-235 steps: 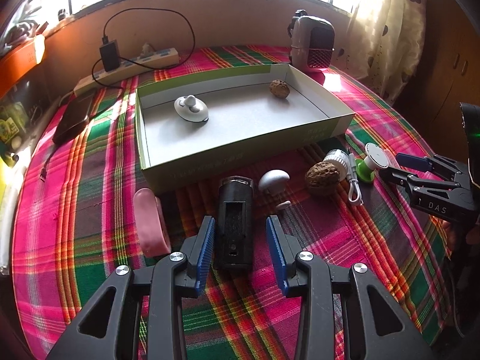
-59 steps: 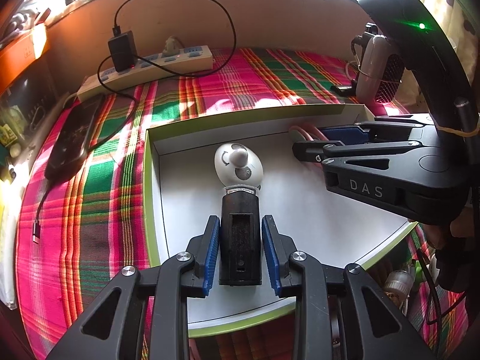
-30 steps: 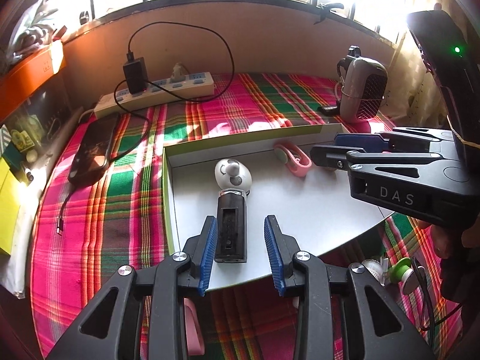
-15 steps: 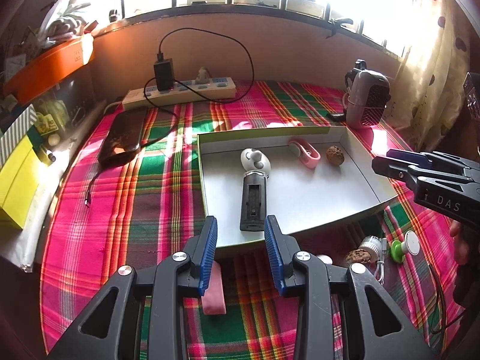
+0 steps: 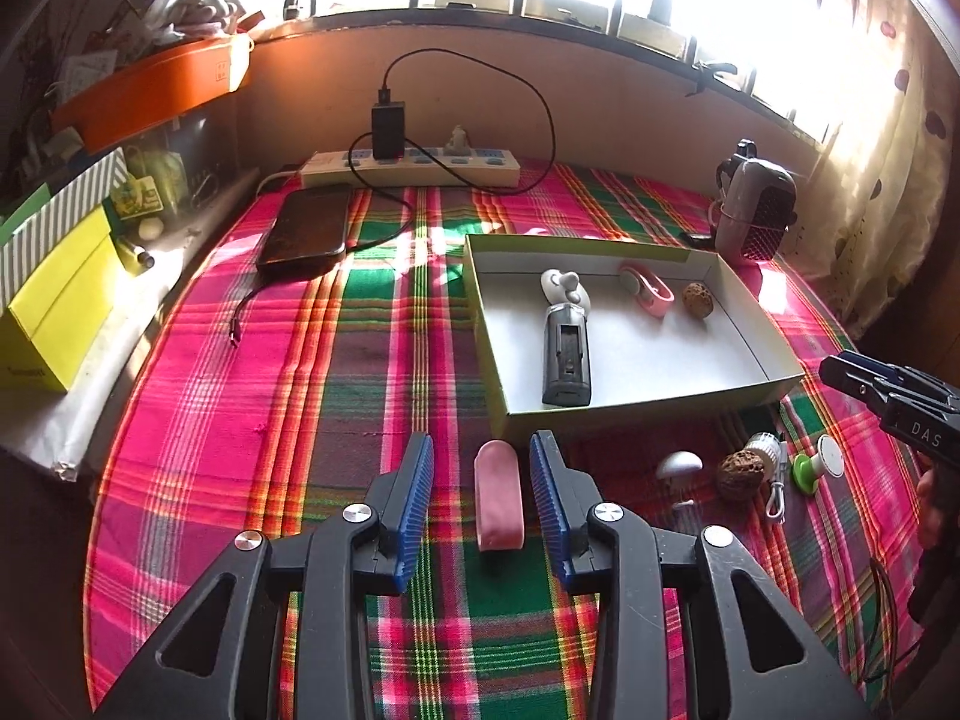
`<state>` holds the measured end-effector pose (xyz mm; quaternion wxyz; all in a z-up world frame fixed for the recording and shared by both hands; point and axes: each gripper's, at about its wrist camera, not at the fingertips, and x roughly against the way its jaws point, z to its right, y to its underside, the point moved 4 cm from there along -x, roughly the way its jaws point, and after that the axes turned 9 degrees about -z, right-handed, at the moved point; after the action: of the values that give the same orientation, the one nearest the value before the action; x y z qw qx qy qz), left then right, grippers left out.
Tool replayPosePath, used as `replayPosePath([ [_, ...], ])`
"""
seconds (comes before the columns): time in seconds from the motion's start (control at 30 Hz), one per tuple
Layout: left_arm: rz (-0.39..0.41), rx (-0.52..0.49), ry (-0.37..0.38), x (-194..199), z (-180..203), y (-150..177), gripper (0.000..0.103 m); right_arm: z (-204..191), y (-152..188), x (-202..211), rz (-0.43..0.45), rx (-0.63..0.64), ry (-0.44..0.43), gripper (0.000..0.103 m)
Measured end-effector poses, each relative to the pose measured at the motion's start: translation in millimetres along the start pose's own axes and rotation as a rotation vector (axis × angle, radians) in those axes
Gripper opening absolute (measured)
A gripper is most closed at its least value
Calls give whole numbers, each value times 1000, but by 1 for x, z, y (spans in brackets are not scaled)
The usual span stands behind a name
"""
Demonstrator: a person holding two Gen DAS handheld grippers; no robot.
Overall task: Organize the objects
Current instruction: 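Withdraw the left gripper to the pink block while the right moves to the green-rimmed disc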
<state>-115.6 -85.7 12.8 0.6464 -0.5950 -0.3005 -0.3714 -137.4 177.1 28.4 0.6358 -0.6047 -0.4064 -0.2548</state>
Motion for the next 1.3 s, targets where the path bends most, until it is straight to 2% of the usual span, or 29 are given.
replayPosePath([
  [0.03,-2,4,10,0,-2,2,33,2,3,2,7,-4,3,38],
  [0.1,-10,15,36,-1,-4,7,34,4,8,5,16,-7,10,46],
  [0.13,-12,18,49,-2,-5,9,34,5,11,7,20,-7,9,53],
  [0.17,-13,20,60,-2,-5,11,34,6,14,8,24,-10,9,54],
  [0.67,-50,27,84,-15,-4,22,35,15,52,14,32,-14,-17,54],
  [0.93,-71,20,89,-21,-2,24,35,4,58,-1,-8,24,-36,54],
  [1.3,-100,15,87,-33,1,22,35,-1,61,-22,-69,56,2,54],
])
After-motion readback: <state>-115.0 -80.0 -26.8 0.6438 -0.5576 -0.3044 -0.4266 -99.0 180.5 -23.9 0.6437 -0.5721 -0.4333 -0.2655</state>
